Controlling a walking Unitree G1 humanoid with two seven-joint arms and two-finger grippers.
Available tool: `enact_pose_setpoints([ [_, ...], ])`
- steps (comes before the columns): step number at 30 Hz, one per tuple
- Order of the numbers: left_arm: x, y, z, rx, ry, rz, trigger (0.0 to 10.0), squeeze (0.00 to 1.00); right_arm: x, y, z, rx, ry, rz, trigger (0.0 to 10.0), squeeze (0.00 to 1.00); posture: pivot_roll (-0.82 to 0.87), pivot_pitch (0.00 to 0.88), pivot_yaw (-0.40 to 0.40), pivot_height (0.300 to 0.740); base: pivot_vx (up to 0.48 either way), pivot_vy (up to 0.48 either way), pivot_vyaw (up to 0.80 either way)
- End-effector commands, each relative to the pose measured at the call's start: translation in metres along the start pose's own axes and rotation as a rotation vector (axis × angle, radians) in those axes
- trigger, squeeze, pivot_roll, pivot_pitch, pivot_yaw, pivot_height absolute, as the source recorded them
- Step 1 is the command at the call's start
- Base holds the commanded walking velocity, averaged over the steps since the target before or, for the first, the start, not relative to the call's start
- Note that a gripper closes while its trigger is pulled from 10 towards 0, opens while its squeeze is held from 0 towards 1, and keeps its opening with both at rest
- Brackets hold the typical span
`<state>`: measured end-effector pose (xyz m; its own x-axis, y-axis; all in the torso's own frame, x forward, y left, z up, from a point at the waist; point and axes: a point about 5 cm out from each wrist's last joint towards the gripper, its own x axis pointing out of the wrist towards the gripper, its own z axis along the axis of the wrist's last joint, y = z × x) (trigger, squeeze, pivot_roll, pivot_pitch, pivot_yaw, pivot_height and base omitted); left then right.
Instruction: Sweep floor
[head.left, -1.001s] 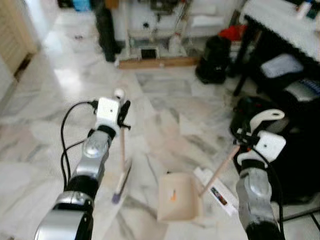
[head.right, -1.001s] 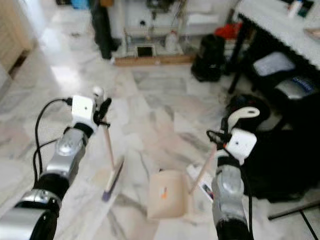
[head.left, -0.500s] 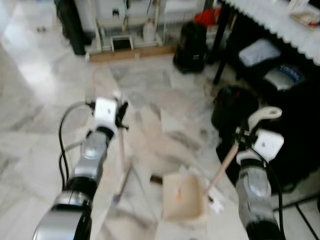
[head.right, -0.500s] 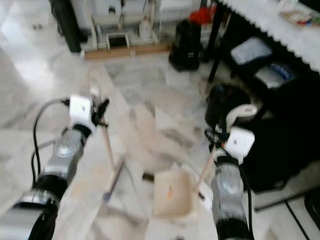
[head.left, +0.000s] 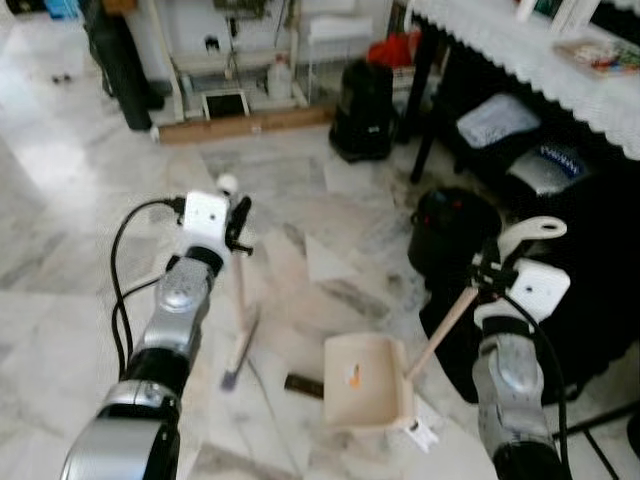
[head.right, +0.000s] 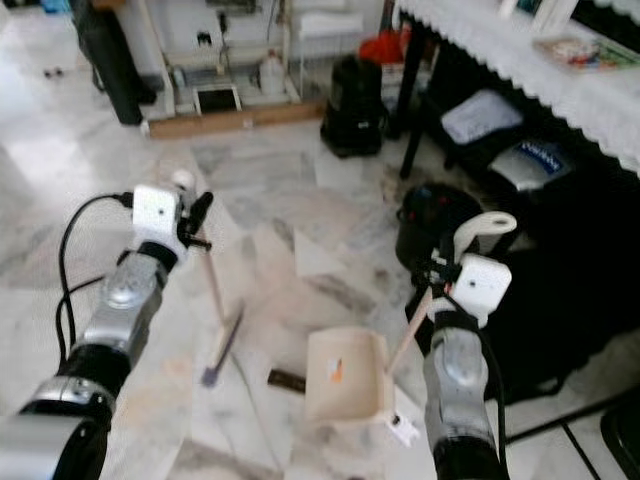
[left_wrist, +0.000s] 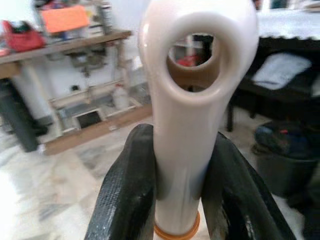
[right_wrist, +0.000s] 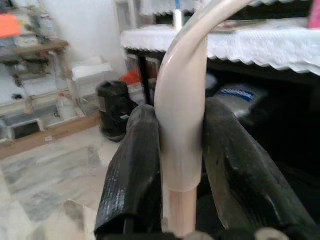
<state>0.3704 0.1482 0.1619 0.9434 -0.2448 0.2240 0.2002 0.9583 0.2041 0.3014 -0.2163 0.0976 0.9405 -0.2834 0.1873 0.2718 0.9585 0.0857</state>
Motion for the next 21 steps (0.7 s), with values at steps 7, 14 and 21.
enact_pose_setpoints([
  [7,0.004,0.003,0.011,-0.005,-0.053,0.004,10.0,0.0,0.001,0.004,0.004,0.006,-0.026,0.013,10.0,0.0,0.04,0.104,-0.035,0.74,0.297,0.0,0.0],
  [14,0.004,0.001,0.011,-0.015,-0.052,-0.005,10.0,0.0,-0.008,-0.002,-0.004,-0.009,0.006,0.003,10.0,0.0,0.04,0.107,-0.036,0.74,0.0,0.0,0.0],
  [21,0.004,0.003,0.01,-0.011,-0.048,-0.004,10.0,0.0,-0.011,-0.005,-0.008,-0.023,0.02,0.005,10.0,0.0,0.04,0.11,-0.035,0.74,0.0,0.0,0.0],
])
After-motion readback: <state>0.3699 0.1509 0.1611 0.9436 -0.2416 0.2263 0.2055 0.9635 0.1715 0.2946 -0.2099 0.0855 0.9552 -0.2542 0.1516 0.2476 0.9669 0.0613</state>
